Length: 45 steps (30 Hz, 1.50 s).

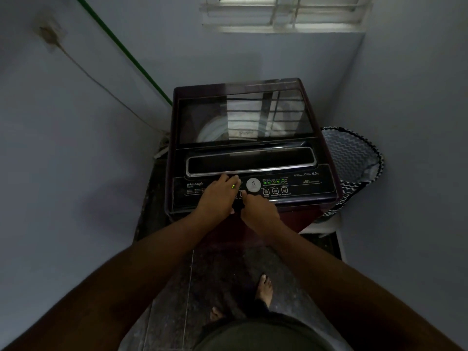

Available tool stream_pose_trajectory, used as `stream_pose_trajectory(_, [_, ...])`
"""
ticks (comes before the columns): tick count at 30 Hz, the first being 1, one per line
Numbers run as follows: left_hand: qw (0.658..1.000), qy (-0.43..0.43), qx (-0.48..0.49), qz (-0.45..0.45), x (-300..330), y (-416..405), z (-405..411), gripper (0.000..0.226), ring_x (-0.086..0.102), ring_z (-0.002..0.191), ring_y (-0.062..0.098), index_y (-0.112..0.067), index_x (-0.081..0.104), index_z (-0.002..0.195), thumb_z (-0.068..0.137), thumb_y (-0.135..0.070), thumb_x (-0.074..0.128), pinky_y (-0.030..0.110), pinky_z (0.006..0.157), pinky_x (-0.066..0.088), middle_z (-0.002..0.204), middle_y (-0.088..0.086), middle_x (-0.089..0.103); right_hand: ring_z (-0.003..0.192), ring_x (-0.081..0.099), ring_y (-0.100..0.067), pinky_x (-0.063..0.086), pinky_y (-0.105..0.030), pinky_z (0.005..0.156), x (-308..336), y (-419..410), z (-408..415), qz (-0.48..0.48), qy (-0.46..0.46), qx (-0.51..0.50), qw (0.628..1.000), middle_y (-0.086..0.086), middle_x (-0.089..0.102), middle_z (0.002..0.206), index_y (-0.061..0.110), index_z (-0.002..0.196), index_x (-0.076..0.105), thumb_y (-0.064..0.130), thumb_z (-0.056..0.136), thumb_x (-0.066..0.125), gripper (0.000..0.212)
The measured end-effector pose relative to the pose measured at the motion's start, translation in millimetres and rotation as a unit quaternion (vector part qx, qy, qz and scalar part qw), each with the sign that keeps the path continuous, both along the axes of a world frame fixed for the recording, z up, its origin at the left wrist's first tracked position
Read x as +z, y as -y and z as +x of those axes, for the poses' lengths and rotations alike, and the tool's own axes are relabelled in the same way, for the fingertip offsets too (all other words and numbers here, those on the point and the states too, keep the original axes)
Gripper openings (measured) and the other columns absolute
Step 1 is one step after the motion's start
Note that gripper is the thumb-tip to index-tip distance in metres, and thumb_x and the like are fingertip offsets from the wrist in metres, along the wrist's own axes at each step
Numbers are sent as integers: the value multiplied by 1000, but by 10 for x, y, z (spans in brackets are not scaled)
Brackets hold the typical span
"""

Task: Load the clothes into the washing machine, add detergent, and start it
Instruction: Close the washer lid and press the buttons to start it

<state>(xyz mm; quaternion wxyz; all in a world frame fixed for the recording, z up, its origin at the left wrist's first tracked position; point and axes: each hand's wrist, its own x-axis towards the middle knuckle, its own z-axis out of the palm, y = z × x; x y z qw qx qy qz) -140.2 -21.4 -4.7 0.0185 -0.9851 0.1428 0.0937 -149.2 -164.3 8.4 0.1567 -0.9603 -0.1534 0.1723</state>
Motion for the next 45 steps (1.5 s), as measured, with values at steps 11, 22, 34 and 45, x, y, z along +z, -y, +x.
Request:
stream_pose_trajectory(11, [999, -12, 31, -35, -17, 19, -30, 98, 30, 138, 24, -11, 30, 150, 69, -26, 83, 38, 110, 36, 158, 2, 26, 87, 64, -26, 45, -33, 70, 76, 7, 175, -12, -23, -17, 1000, -8, 64, 93, 10, 98, 59, 23, 95, 50, 16])
stream_pose_trajectory(22, [999, -5, 41, -31, 13, 68, -53, 95, 31, 137, 25, -11, 31, 148, 70, -23, 84, 39, 108, 39, 158, 4, 26, 86, 63, -25, 48, -35, 71, 98, 21, 151, -23, -30, -9, 999, -6, 63, 93, 12, 101, 59, 26, 95, 49, 19])
stream_pose_trajectory(34, [998, -1, 54, -42, 34, 89, -78, 95, 31, 137, 24, -11, 32, 148, 69, -21, 84, 38, 107, 40, 157, 3, 27, 90, 64, -26, 46, -34, 70, 121, -23, 164, -37, -38, -12, 999, -9, 64, 101, 12, 108, 60, 22, 91, 52, 21])
stream_pose_trajectory(45, [997, 4, 53, -53, 29, 79, -62, 91, 33, 135, 23, -13, 37, 146, 68, -21, 84, 39, 105, 42, 155, 2, 29, 85, 65, -23, 51, -34, 73, 112, -120, 118, -19, -9, -10, 1000, -6, 66, 100, 12, 101, 60, 25, 92, 56, 16])
